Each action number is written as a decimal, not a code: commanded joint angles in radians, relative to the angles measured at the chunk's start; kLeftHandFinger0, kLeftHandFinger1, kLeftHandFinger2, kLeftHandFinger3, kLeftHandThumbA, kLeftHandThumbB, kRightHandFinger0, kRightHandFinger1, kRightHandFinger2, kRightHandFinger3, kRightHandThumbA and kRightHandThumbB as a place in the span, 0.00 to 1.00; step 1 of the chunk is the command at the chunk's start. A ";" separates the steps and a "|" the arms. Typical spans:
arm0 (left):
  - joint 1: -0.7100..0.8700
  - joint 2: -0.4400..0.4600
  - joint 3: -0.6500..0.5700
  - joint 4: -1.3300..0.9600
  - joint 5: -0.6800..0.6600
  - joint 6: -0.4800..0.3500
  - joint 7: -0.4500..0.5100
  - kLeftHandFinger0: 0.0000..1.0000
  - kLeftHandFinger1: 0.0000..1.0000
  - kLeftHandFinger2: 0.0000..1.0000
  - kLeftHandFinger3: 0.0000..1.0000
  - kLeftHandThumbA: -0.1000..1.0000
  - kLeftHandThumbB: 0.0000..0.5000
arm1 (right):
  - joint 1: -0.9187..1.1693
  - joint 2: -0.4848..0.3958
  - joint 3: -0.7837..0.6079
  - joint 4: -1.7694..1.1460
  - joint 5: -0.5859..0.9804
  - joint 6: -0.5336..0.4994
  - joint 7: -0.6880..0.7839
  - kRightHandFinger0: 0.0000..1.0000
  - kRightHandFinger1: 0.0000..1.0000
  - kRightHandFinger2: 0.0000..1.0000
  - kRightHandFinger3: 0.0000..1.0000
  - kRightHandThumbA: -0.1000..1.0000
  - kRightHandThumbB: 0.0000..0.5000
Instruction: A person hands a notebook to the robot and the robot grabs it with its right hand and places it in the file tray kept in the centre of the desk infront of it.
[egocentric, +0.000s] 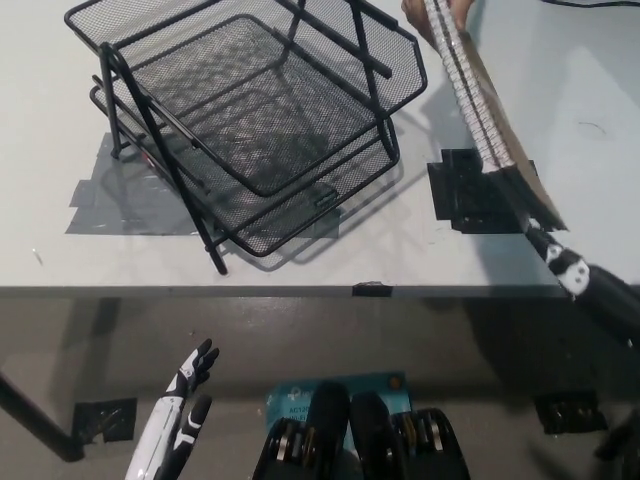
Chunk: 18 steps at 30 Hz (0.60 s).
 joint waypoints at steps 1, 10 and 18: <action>-0.004 0.005 0.005 -0.015 0.014 -0.052 0.024 1.00 1.00 1.00 1.00 1.00 0.59 | -0.061 0.006 0.002 0.034 -0.021 0.030 -0.018 1.00 1.00 1.00 1.00 1.00 0.74; -0.019 0.002 0.007 -0.025 0.004 -0.035 0.017 1.00 1.00 1.00 1.00 1.00 0.62 | -0.103 0.027 0.053 0.118 -0.095 0.027 -0.022 1.00 1.00 1.00 1.00 1.00 0.73; -0.017 0.004 0.005 -0.035 0.006 -0.026 0.012 1.00 1.00 1.00 1.00 1.00 0.61 | -0.154 0.002 0.083 0.208 -0.176 0.023 -0.040 1.00 1.00 1.00 1.00 1.00 0.77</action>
